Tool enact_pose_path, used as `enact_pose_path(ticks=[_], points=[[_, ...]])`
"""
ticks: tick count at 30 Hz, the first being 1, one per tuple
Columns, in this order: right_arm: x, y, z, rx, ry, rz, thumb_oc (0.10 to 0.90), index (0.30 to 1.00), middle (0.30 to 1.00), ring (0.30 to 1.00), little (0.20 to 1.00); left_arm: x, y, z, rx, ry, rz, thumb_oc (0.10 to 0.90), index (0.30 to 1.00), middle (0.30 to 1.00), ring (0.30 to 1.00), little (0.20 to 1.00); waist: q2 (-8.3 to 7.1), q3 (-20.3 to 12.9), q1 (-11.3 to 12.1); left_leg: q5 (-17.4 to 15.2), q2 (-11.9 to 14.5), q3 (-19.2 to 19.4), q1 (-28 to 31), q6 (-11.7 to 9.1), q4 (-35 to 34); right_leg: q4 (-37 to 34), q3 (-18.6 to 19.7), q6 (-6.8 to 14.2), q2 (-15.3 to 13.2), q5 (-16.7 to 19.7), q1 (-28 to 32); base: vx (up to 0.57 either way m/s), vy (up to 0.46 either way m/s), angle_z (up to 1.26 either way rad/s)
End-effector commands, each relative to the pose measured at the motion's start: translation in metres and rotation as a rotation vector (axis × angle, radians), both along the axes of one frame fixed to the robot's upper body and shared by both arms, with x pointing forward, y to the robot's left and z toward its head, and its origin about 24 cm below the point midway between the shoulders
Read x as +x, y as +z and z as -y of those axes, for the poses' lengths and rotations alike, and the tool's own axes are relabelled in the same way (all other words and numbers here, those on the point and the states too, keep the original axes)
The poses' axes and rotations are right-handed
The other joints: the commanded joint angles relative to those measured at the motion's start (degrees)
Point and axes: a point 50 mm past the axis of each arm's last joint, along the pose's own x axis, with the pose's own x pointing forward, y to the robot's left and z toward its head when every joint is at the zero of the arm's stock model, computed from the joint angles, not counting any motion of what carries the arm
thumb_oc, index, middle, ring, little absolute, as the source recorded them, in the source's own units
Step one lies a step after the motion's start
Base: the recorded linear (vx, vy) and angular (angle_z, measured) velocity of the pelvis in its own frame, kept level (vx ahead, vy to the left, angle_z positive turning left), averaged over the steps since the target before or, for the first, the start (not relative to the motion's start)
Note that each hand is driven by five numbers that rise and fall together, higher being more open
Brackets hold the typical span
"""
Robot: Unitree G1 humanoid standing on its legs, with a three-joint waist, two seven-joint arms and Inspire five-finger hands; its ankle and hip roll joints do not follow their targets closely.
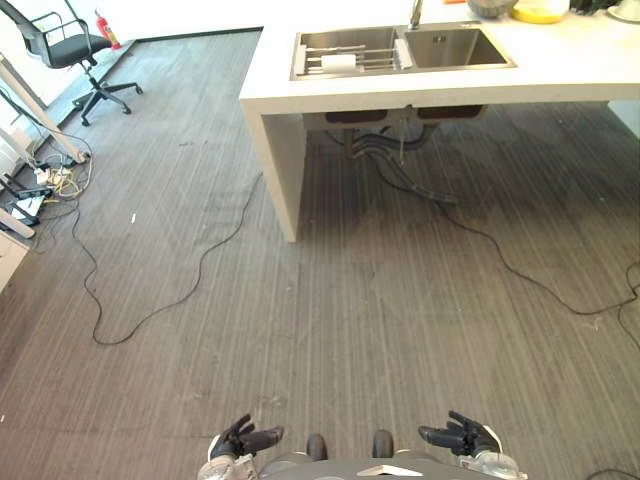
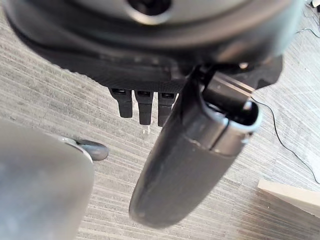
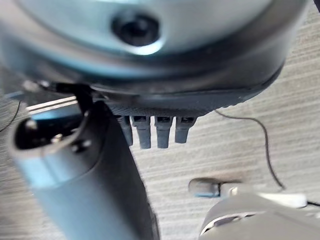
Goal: Place the dishes in the dishwasher.
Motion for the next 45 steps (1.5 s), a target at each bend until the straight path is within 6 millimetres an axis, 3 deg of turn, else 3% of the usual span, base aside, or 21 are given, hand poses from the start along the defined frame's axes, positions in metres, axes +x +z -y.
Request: enact_pose_path(ticks=[1,3,6,7,9,12,15,16,22,23,24,27,28,29,34,35,36,37,40,44,45], points=[[0.036,0.017,0.021,-0.017,-0.046,0.133,0.800,0.900,0.900,0.900,0.900,0.041,0.017,0.023,-0.101,0.001,0.197,0.800,0.900,0.900,0.900,0.900,-2.04,3.40,0.34,-2.19,2.01,-2.03,-8.73,-4.85,17.86,0.96,0.64,2.77,-2.95,-7.13,0.71,-0.13,-0.196,0.06],[0.042,0.021,0.027,-0.027,-0.056,0.150,0.800,0.900,0.900,0.900,0.900,0.051,0.025,0.027,-0.133,-0.011,0.251,0.800,0.900,0.900,0.900,0.900,-1.95,5.64,1.57,2.32,1.51,-4.08,-15.89,-6.68,32.72,0.92,0.75,1.56,-2.96,-7.59,1.37,-0.04,-0.156,0.06],[0.049,0.025,0.030,-0.046,-0.049,0.155,0.800,0.900,0.900,0.900,0.900,0.049,0.025,0.031,-0.159,-0.005,0.254,0.800,0.900,0.900,0.900,0.900,-1.96,6.82,2.73,3.97,-0.09,-5.72,-19.51,-6.65,34.80,0.92,0.60,1.54,-3.59,-8.42,1.79,0.08,-0.022,-0.01],[0.052,0.026,0.032,-0.062,-0.034,0.149,0.800,0.900,0.900,0.900,0.900,0.041,0.020,0.031,-0.158,-0.007,0.212,0.800,0.900,0.900,0.900,0.900,-0.93,6.33,3.41,3.67,1.93,-2.08,-22.29,-5.79,26.52,0.92,0.08,2.09,-2.99,-10.21,2.78,0.22,0.023,-0.25],[0.051,0.026,0.033,-0.067,-0.018,0.142,0.800,0.900,0.900,0.900,0.900,0.033,0.017,0.032,-0.157,-0.014,0.184,0.800,0.900,0.900,0.900,0.900,-0.97,5.88,4.33,2.56,2.61,0.29,-22.32,-4.96,22.02,0.92,0.40,2.65,-3.15,-11.47,4.01,0.31,0.067,-0.10],[0.046,0.026,0.037,-0.118,0.104,0.105,0.800,0.900,0.900,0.900,0.900,-0.004,0.004,0.040,-0.180,-0.041,0.065,0.800,0.900,0.900,0.900,0.900,0.69,3.75,6.51,8.66,4.79,5.37,-23.31,-5.03,1.55,0.92,1.84,4.23,-1.71,-14.99,8.15,0.47,0.126,0.02],[0.043,0.023,0.036,-0.146,0.163,0.060,0.800,0.900,0.900,0.900,0.900,-0.027,-0.007,0.038,-0.167,-0.022,-0.038,0.800,0.900,0.900,0.900,0.900,-0.82,1.43,8.29,10.00,5.75,3.74,-24.67,-4.93,0.13,0.92,4.83,5.26,-2.77,-17.27,12.26,0.50,0.133,-0.15],[0.038,0.021,0.033,-0.138,0.156,0.056,0.800,0.900,0.900,0.900,0.900,-0.023,-0.006,0.034,-0.146,-0.001,-0.023,0.800,0.900,0.900,0.900,0.900,-1.24,0.95,8.04,12.13,5.40,4.75,-23.58,-4.72,0.22,0.92,5.05,5.33,-3.15,-16.73,13.35,0.46,0.124,-0.65],[0.033,0.018,0.031,-0.131,0.149,0.048,0.800,0.900,0.900,0.900,0.900,-0.017,-0.003,0.030,-0.127,0.005,0.002,0.800,0.900,0.900,0.900,0.900,-2.16,0.48,8.09,12.81,4.67,4.88,-22.55,-4.46,-0.12,0.94,4.83,5.65,-4.02,-15.86,14.17,0.22,0.078,-0.31],[0.008,0.007,0.024,-0.091,0.129,-0.027,0.800,0.900,0.900,0.900,0.900,0.121,0.126,-0.008,0.140,-0.191,0.734,0.800,0.900,0.900,0.900,0.900,-5.56,-0.74,6.18,6.15,-1.11,3.49,-14.55,0.03,-1.14,24.42,5.56,11.25,-7.01,-2.39,5.67,0.75,0.371,0.13],[0.011,0.008,0.024,-0.100,0.136,-0.023,0.800,0.900,0.900,0.900,0.900,0.134,0.155,-0.016,0.278,-0.252,0.840,0.800,0.900,0.900,0.900,0.900,-5.55,-0.37,5.70,4.46,-1.42,3.32,-12.73,0.96,-1.25,30.68,4.80,11.97,-7.41,2.12,3.37,0.74,0.371,0.23],[0.012,0.007,0.020,-0.089,0.094,-0.012,0.800,0.900,0.900,0.900,0.900,0.140,0.144,-0.032,0.354,-0.187,0.792,0.800,0.900,0.900,0.900,0.900,-4.47,0.54,4.88,2.36,-1.03,1.98,-9.13,2.10,-1.26,41.00,3.48,12.31,-7.27,5.75,-1.21,0.34,0.167,0.32],[0.017,0.009,0.021,-0.111,0.099,0.001,0.800,0.900,0.900,0.900,0.900,0.177,0.194,-0.025,0.393,-0.172,1.020,0.800,0.900,0.900,0.900,0.900,-3.10,2.18,3.12,0.92,-0.17,1.08,-6.27,2.86,-1.26,50.66,2.32,12.08,-7.35,6.79,-6.25,0.39,0.134,0.07],[0.014,0.006,0.019,-0.113,0.103,-0.016,0.800,0.900,0.900,0.900,0.900,0.184,0.209,-0.020,0.437,-0.191,1.078,0.800,0.900,0.900,0.900,0.900,-2.82,2.75,2.24,0.01,0.17,0.39,-5.23,3.01,-1.26,52.67,2.55,11.97,-6.88,4.38,-9.06,0.39,0.133,-0.02],[-0.003,0.002,0.020,-0.130,0.120,-0.078,0.800,0.900,0.900,0.900,0.900,0.209,0.248,-0.002,0.484,-0.198,1.251,0.800,0.900,0.900,0.900,0.900,-2.48,3.70,-1.06,-3.10,0.66,-0.67,-0.16,1.15,-1.26,39.56,-1.66,9.70,-9.82,-3.45,-15.22,0.44,-0.069,0.16],[-0.006,0.002,0.023,-0.129,0.078,-0.077,0.800,0.900,0.900,0.900,0.900,0.213,0.269,0.004,0.499,-0.216,1.344,0.800,0.900,0.900,0.900,0.900,-3.07,3.52,-2.54,-4.92,0.66,-1.23,1.56,-0.69,-1.26,24.38,-2.18,9.71,-11.54,-4.05,-15.88,0.32,-0.175,0.13],[-0.006,0.002,0.023,-0.128,0.078,-0.077,0.800,0.900,0.900,0.900,0.900,0.213,0.269,0.004,0.499,-0.216,1.345,0.800,0.900,0.900,0.900,0.900,-2.94,3.50,-2.61,-4.75,0.84,-1.31,1.42,-0.73,-1.26,23.61,-2.40,9.63,-11.32,-3.51,-15.60,0.68,-0.354,0.29],[-0.022,-0.003,0.020,-0.106,0.035,-0.115,0.800,0.900,0.900,0.900,0.900,0.213,0.277,0.012,0.485,-0.231,1.394,0.800,0.900,0.900,0.900,0.900,-3.64,2.57,-4.89,-6.86,0.78,-3.77,3.21,-2.02,-1.26,11.81,5.06,11.03,-10.52,-1.21,-15.45,0.35,-0.179,0.36],[-0.043,-0.010,0.011,-0.074,0.045,-0.196,0.800,0.900,0.900,0.900,0.900,0.214,0.292,0.021,0.488,-0.254,1.472,0.800,0.900,0.900,0.900,0.900,-3.67,1.40,-6.50,-8.97,2.26,-5.30,5.64,-3.62,-1.26,5.65,11.06,12.59,-12.53,2.46,-16.67,0.51,-0.309,0.78],[-0.056,-0.013,0.008,-0.067,0.073,-0.238,0.800,0.900,0.900,0.900,0.900,0.206,0.304,0.013,0.527,-0.186,1.536,0.800,0.900,0.900,0.900,0.900,-3.70,-0.34,-6.66,-10.26,3.81,-5.82,8.95,-5.29,-1.26,3.78,7.93,12.83,-12.87,4.34,-14.50,0.36,-0.264,0.62],[-0.052,-0.011,0.013,-0.078,0.095,-0.232,0.800,0.900,0.900,0.900,0.900,0.200,0.317,0.002,0.556,-0.092,1.594,0.800,0.900,0.900,0.900,0.900,-2.85,-1.91,-6.55,-8.19,6.31,-5.52,10.03,-6.61,-1.26,2.11,7.06,11.75,-10.54,4.07,-12.48,0.35,-0.317,0.05]])
